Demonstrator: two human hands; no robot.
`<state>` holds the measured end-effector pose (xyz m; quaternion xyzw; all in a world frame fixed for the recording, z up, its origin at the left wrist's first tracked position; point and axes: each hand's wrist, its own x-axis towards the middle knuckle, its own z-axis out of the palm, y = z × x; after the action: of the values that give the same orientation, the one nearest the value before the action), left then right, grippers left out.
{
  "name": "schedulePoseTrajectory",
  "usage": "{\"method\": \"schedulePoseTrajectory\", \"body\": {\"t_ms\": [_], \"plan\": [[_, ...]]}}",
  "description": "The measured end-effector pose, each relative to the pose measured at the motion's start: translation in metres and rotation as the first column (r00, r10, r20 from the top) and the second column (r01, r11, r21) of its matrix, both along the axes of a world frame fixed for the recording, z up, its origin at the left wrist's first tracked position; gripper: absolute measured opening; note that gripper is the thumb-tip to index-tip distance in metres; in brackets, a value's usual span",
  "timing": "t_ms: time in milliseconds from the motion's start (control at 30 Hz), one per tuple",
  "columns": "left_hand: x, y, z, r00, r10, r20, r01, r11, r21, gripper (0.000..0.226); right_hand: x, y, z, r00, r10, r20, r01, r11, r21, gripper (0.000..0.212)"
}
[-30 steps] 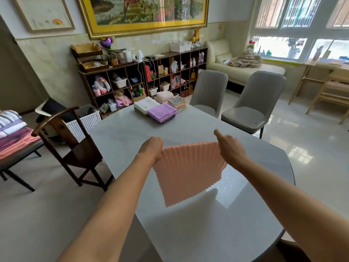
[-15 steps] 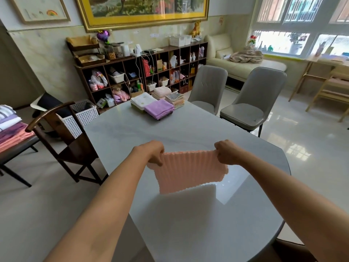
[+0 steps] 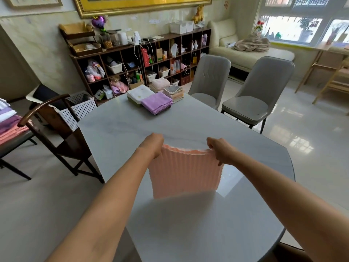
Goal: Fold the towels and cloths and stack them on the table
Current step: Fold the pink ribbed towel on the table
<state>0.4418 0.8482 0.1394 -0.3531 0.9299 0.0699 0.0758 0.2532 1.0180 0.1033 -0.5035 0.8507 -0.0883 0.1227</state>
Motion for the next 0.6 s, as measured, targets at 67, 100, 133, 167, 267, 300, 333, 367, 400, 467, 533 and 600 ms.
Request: {"method": "schedulePoseTrajectory", "body": {"t_ms": [67, 100, 133, 167, 267, 300, 333, 367, 400, 467, 533, 600], "plan": [[-0.007, -0.003, -0.003, 0.999, 0.001, -0.033, -0.003, 0.998, -0.065, 0.025, -0.004, -0.006, -0.001, 0.996, -0.053, -0.074, 0.048, 0.997, -0.066, 0.019], [-0.011, -0.007, -0.004, 0.998, -0.002, -0.057, -0.005, 0.994, -0.109, 0.026, -0.006, -0.009, 0.001, 0.989, -0.075, -0.13, 0.064, 0.994, -0.09, 0.019], [-0.015, -0.01, -0.005, 0.997, 0.007, -0.079, -0.018, 0.99, -0.138, 0.026, -0.008, -0.012, 0.004, 0.979, -0.101, -0.178, 0.081, 0.99, -0.116, 0.018], [-0.019, -0.015, -0.006, 0.993, 0.007, -0.114, -0.025, 0.986, -0.164, 0.025, -0.01, -0.015, 0.01, 0.969, -0.12, -0.218, 0.091, 0.986, -0.141, 0.017], [-0.032, -0.026, -0.005, 0.983, -0.02, -0.184, -0.025, 0.971, -0.239, 0.02, -0.021, -0.023, 0.022, 0.937, -0.166, -0.306, 0.102, 0.971, -0.214, 0.015], [-0.036, -0.029, -0.005, 0.981, -0.034, -0.193, -0.016, 0.968, -0.251, 0.02, -0.024, -0.023, 0.023, 0.93, -0.175, -0.323, 0.101, 0.967, -0.232, 0.015], [-0.038, -0.029, -0.006, 0.98, -0.043, -0.193, -0.008, 0.967, -0.255, 0.019, -0.028, -0.023, 0.021, 0.924, -0.181, -0.336, 0.102, 0.965, -0.24, 0.016], [-0.039, -0.028, -0.007, 0.981, -0.051, -0.187, 0.002, 0.967, -0.254, 0.02, -0.029, -0.021, 0.019, 0.92, -0.187, -0.344, 0.108, 0.966, -0.236, 0.017], [-0.037, -0.026, -0.011, 0.983, -0.055, -0.177, 0.01, 0.97, -0.244, 0.02, -0.029, -0.019, 0.014, 0.918, -0.185, -0.35, 0.11, 0.968, -0.223, 0.018], [-0.032, -0.023, -0.023, 0.983, -0.06, -0.171, 0.022, 0.977, -0.214, 0.02, -0.027, -0.013, -0.001, 0.921, -0.155, -0.358, 0.085, 0.976, -0.202, 0.019], [-0.024, -0.014, -0.043, 0.986, -0.049, -0.159, 0.024, 0.988, -0.154, 0.021, -0.021, -0.005, -0.017, 0.927, -0.12, -0.357, 0.065, 0.985, -0.162, 0.02], [-0.015, -0.002, -0.07, 0.993, -0.036, -0.116, 0.028, 0.997, -0.074, 0.021, -0.011, 0.005, -0.036, 0.937, -0.09, -0.337, 0.058, 0.993, -0.105, 0.023]]}}
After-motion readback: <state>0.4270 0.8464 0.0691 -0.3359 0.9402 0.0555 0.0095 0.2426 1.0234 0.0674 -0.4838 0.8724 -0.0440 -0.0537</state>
